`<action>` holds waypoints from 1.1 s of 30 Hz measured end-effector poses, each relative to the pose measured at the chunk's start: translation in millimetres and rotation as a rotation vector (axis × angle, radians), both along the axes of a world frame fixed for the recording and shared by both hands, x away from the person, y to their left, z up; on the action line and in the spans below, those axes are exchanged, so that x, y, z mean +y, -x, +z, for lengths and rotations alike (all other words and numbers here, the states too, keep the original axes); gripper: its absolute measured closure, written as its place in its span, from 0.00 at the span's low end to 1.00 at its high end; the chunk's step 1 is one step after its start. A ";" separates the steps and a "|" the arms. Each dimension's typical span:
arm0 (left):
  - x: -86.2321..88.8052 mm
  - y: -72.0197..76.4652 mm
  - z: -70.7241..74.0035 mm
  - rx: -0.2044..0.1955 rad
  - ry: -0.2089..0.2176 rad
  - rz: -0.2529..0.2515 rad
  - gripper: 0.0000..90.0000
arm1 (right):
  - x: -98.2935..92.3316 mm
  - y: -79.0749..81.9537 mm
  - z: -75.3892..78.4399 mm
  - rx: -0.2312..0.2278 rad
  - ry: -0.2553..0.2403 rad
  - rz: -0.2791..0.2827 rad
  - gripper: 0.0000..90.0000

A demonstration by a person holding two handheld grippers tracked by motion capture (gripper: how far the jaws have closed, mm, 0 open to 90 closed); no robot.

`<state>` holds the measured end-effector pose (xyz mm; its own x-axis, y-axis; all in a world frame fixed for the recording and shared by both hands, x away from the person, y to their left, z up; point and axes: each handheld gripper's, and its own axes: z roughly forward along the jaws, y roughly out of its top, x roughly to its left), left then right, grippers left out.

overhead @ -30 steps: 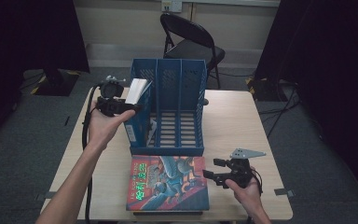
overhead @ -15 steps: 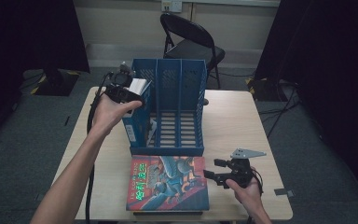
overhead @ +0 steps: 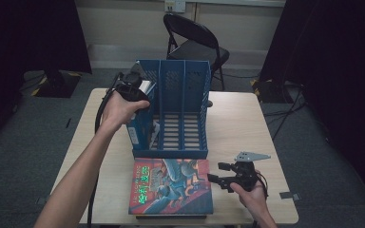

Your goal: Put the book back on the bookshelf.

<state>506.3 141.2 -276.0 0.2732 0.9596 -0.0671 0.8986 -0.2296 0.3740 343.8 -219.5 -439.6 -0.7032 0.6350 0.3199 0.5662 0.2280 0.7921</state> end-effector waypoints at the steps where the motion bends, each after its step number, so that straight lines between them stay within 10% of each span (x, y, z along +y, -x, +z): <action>1: 0.1 -1.1 -0.6 0.010 -0.008 -0.004 0.47 | -0.1 0.4 0.0 0.000 -0.001 0.003 0.27; 15: -4.9 -9.2 -5.5 0.096 -0.088 0.029 0.59 | -2.8 0.1 0.2 0.023 -0.011 0.002 0.27; 33: 3.0 -11.2 1.0 0.087 -0.026 0.034 0.68 | -2.9 -3.0 -2.6 0.034 -0.010 0.006 0.27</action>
